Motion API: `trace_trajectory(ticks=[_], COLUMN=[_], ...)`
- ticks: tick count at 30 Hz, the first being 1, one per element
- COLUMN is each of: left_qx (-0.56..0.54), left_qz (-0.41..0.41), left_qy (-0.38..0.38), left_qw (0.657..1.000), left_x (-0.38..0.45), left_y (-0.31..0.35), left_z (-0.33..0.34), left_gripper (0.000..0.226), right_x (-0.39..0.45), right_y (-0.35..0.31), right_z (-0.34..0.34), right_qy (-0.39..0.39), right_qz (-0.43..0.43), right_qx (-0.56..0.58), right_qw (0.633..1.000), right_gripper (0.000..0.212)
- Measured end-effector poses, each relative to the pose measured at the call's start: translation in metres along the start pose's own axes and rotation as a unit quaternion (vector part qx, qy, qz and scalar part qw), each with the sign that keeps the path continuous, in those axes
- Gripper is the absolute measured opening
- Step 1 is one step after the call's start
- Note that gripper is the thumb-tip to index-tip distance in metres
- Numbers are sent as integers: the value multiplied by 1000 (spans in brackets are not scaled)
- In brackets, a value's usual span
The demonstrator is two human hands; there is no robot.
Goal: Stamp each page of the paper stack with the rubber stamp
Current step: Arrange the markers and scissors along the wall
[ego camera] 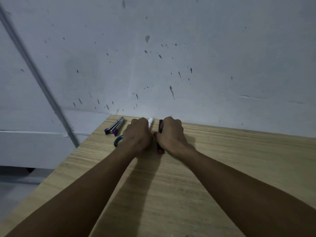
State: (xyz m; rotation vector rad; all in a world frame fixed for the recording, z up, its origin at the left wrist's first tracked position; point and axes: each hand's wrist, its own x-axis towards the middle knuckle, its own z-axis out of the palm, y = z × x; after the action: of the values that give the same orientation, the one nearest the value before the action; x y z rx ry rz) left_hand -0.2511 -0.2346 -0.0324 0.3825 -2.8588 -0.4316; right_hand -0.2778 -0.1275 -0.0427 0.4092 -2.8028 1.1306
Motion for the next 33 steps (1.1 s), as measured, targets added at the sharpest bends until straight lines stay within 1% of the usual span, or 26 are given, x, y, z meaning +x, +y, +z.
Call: trace_trajectory(ticks=[3, 8, 10, 14, 17, 22, 24, 26, 30, 33], left_qx=[-7, -41, -36, -26, -21, -18, -13, -5, -14, -51], left_qz=[-4, -26, -27, -30, -36, -36, -33, -15, 31, 43], left_qy=[-9, -17, -16, -20, -21, -23, -12, 10, 67, 105], left_qw=[1000, 999, 999, 999, 999, 999, 999, 1000, 997, 992], left_x=[-1, -2, -2, 1, 4, 5, 5, 3, -16, -41], left_y=[2, 4, 5, 4, 4, 3, 3, 3, 12, 29], left_z=[-3, -6, -7, -6, -5, -3, -4, -5, -14, -24], left_gripper=[27, 19, 16, 24, 25, 27, 25, 18, 22, 29], right_x=[5, 10, 12, 13, 14, 11, 8, 3, -15, -37], right_y=[-1, -3, -3, -3, -2, -1, 0, 4, 15, 24], right_z=[1, -1, 0, 3, 3, 0, -5, -13, -30, -47], right_qy=[1, -20, -27, -26, -28, -35, -32, -31, -26, -18], right_qz=[11, 51, 48, 46, 45, 36, 28, 24, 25, 39], right_qx=[15, 63, 64, 55, 56, 58, 56, 54, 36, 14], right_qw=[1000, 996, 996, 997, 997, 997, 998, 998, 999, 999], right_gripper=[13, 10, 10, 18, 22, 19, 19, 19, 29, 35])
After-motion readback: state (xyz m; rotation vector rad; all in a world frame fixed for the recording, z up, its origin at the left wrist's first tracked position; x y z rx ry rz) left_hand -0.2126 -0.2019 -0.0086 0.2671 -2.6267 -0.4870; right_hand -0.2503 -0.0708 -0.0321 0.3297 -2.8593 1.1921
